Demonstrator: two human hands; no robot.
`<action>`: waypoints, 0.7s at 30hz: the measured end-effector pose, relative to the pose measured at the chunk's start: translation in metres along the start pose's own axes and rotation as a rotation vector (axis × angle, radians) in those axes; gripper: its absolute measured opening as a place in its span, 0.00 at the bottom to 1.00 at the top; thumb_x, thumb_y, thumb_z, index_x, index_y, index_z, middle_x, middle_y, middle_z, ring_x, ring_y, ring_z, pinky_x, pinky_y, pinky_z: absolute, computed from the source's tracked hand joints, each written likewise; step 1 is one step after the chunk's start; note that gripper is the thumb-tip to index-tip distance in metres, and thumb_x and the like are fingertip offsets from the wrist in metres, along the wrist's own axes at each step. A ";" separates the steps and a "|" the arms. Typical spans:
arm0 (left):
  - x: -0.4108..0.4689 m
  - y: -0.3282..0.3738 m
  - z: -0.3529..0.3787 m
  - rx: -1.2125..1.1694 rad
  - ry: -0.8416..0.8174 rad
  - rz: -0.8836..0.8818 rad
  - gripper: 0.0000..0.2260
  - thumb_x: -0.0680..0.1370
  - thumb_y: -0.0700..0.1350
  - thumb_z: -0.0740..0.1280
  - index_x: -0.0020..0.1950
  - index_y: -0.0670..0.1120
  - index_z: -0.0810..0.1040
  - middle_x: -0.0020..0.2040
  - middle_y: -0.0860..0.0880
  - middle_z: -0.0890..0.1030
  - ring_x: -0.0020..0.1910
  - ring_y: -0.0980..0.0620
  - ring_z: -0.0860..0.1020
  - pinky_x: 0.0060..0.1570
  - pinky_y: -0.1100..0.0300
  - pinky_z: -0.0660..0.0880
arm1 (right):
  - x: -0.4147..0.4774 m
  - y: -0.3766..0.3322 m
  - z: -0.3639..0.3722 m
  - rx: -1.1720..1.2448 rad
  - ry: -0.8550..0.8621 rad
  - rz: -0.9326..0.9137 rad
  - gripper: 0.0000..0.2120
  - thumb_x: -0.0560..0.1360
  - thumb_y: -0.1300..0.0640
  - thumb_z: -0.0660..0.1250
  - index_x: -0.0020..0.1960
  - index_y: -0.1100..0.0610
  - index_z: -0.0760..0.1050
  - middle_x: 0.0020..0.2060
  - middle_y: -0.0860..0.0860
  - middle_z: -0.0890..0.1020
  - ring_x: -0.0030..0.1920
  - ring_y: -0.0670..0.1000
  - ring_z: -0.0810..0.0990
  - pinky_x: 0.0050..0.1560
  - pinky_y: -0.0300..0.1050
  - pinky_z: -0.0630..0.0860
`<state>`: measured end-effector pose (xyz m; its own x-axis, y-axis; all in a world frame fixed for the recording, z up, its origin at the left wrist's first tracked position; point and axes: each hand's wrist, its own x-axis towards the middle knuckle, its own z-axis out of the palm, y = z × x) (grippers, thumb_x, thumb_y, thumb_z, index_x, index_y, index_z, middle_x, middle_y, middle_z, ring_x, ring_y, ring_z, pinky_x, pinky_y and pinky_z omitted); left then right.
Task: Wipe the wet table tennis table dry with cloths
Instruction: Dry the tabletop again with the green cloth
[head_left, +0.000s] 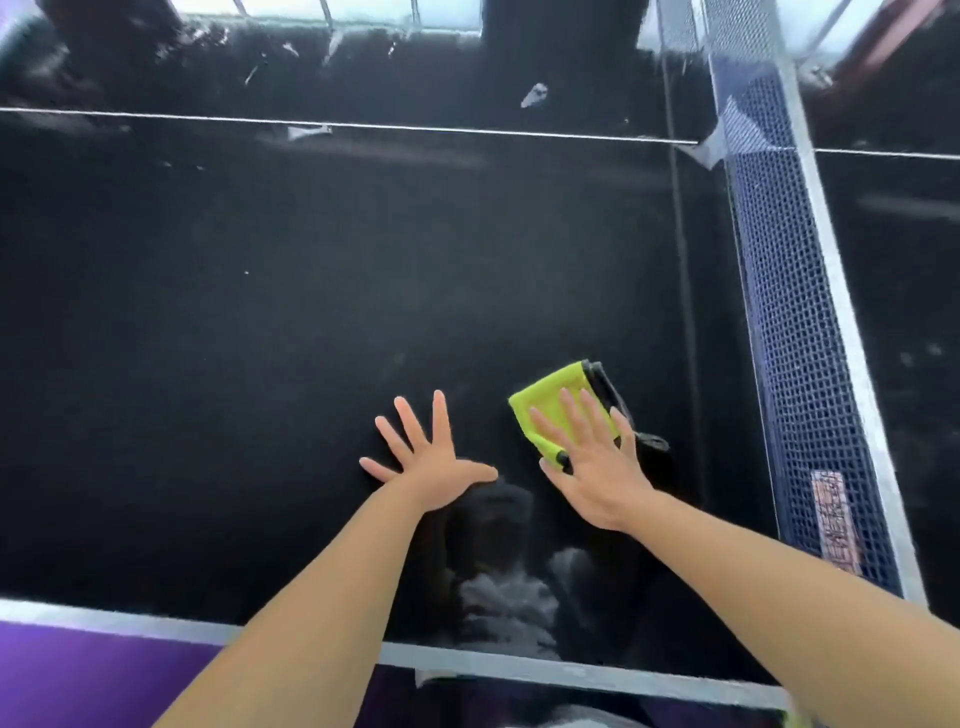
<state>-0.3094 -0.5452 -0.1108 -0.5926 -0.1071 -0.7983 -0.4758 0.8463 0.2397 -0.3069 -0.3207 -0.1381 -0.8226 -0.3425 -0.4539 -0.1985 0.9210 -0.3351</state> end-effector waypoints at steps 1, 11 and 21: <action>-0.008 -0.012 -0.005 -0.018 -0.022 0.066 0.48 0.74 0.65 0.68 0.79 0.64 0.33 0.77 0.49 0.24 0.75 0.40 0.25 0.70 0.28 0.34 | -0.022 -0.014 0.016 -0.010 -0.028 -0.028 0.29 0.82 0.39 0.49 0.74 0.28 0.32 0.77 0.43 0.29 0.74 0.45 0.22 0.75 0.56 0.28; -0.084 -0.242 0.031 0.159 0.318 -0.072 0.39 0.79 0.69 0.55 0.80 0.59 0.33 0.83 0.51 0.38 0.81 0.45 0.39 0.77 0.36 0.44 | -0.148 -0.195 0.120 0.252 -0.211 -0.084 0.24 0.82 0.39 0.50 0.78 0.33 0.51 0.79 0.39 0.37 0.75 0.40 0.28 0.74 0.50 0.29; -0.122 -0.286 0.068 0.116 0.358 -0.165 0.40 0.81 0.61 0.60 0.81 0.54 0.34 0.82 0.46 0.38 0.82 0.43 0.42 0.78 0.40 0.46 | -0.122 -0.221 0.036 1.581 -0.271 0.470 0.15 0.83 0.53 0.59 0.64 0.60 0.76 0.58 0.57 0.83 0.57 0.56 0.82 0.54 0.52 0.79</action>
<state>-0.0572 -0.7392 -0.1195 -0.7127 -0.4041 -0.5733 -0.5194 0.8534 0.0441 -0.1432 -0.4891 -0.0388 -0.5074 -0.2845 -0.8134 0.8579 -0.0782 -0.5078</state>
